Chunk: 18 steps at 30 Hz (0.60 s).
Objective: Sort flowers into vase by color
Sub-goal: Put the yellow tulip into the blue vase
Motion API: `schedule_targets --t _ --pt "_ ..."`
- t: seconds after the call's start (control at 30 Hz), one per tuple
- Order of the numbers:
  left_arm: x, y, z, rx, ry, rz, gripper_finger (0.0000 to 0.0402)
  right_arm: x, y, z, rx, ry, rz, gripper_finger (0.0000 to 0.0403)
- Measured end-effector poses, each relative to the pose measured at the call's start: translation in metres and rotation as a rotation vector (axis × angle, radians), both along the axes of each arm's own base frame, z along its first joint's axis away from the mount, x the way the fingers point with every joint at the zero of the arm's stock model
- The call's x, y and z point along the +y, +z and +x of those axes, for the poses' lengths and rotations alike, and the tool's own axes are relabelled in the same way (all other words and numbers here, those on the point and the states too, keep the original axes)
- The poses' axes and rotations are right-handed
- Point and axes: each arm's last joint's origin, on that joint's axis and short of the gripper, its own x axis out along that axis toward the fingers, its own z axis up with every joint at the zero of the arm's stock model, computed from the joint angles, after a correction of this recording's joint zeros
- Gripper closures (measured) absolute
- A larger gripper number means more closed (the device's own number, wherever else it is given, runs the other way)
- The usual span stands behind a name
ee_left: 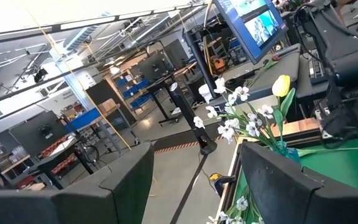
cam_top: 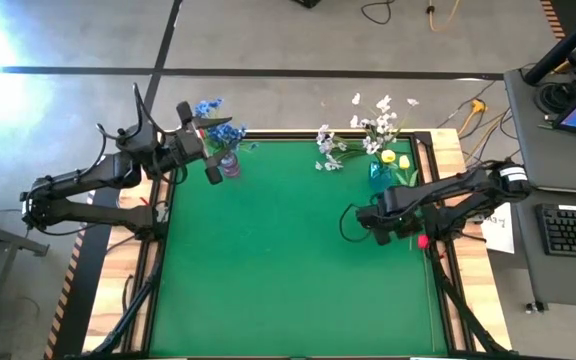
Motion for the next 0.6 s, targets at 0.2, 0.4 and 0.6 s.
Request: schedule_targets --t 0.2,0.4,0.6 --pt "0.000 -0.001 0.000 0.007 0.000 -0.002 0.0173 0.008 -0.026 -0.004 0.020 0.000 0.027 0.0394" --pt "0.000 -0.001 0.000 0.008 0.001 0.002 0.0173 0.008 -0.052 -0.007 0.079 -0.002 0.010 0.0394" --pt "0.000 -0.001 0.000 0.009 0.001 0.004 0.0173 0.009 -0.071 -0.002 0.164 0.027 0.023 0.0394"
